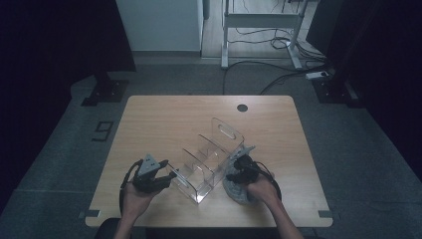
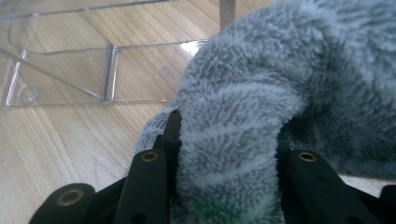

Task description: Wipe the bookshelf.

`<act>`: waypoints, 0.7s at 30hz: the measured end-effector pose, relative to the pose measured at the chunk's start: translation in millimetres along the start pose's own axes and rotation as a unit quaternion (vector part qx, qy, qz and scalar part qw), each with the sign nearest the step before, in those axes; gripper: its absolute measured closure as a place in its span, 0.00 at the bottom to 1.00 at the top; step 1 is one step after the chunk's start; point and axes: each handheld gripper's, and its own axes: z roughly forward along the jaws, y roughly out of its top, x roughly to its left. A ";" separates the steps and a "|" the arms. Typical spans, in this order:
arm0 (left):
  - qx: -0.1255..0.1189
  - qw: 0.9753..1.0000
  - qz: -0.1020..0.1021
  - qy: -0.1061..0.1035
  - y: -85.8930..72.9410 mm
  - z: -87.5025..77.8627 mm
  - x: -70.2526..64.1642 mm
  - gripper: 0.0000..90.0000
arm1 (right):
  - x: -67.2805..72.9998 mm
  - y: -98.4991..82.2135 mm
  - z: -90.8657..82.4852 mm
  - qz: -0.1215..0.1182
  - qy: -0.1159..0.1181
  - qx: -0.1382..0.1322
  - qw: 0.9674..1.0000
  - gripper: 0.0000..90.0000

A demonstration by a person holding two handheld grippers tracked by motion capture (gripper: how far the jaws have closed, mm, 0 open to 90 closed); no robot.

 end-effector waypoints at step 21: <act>-0.011 1.000 0.020 0.013 -1.6 -3.7 0.0 0.45 | -1.2 -25.6 -47.9 0.017 -0.018 -0.020 0.999 0.69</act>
